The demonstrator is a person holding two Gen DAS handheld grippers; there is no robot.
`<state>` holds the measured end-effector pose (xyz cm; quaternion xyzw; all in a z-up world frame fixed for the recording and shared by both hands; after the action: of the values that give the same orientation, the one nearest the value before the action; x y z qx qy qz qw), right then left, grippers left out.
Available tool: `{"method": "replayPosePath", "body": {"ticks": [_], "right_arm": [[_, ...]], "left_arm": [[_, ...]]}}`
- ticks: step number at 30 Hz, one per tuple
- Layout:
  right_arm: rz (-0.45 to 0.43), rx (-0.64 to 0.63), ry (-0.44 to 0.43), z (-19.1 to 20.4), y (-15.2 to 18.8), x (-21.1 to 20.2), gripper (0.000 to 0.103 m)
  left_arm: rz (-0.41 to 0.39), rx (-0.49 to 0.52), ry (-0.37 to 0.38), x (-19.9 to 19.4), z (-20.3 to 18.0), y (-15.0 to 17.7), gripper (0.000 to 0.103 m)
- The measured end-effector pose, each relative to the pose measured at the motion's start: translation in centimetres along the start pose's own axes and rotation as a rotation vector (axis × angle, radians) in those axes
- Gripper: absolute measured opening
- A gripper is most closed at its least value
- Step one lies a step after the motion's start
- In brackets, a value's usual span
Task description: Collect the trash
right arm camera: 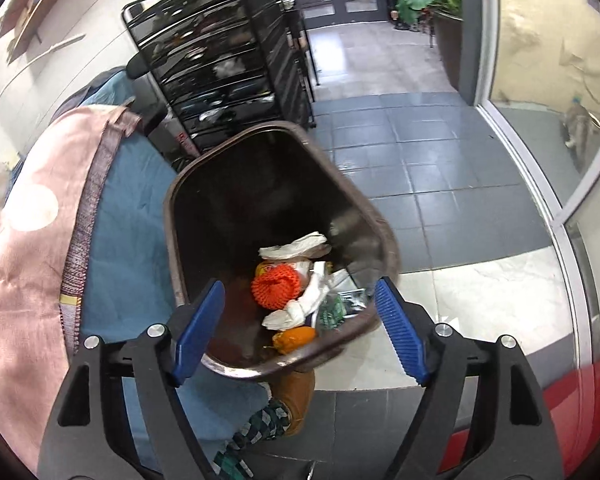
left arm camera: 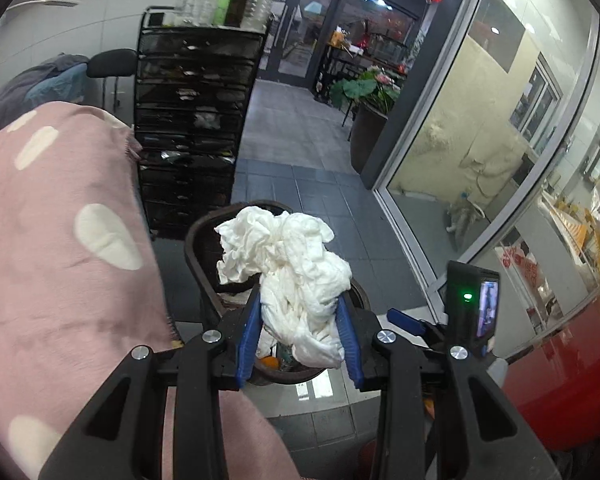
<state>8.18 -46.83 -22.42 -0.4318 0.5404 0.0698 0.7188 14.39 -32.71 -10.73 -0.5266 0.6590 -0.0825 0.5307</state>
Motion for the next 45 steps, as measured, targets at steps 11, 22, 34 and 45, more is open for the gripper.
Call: {"method": "replayPosePath", "body": {"ticks": [11, 22, 34, 45], "right_arm": [[0.008, 0.032, 0.046, -2.6, -0.1, 0.5, 0.079], [0.029, 0.024, 0.102, -4.0, 0.0, 1.3, 0.08], [-0.066, 0.001, 0.085, -2.4, -1.0, -1.9, 0.08], [-0.391, -0.162, -0.081, 6.4, -1.1, -14.3, 0.095]], "left_arm": [[0.135, -0.004, -0.028, 6.1, 1.3, -0.1, 0.037], [0.171, 0.039, -0.049, 8.6, 0.9, 0.5, 0.084], [-0.05, 0.069, -0.045, 0.2, -2.6, -0.4, 0.098], [-0.315, 0.011, -0.287, -13.3, -0.2, 3.0, 0.098]]}}
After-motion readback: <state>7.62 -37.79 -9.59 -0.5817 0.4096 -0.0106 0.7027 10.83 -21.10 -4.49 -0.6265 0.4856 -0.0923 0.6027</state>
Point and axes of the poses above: each gripper's, at about its wrist camera, not at the fingertips, and x roughly the way its jaws point, z to its left, y to its underside, the point moved 5 cm from there along x, roughly the way its jaws point, and after that the axes turned 14 degrees about y, right-handed, at the moved point
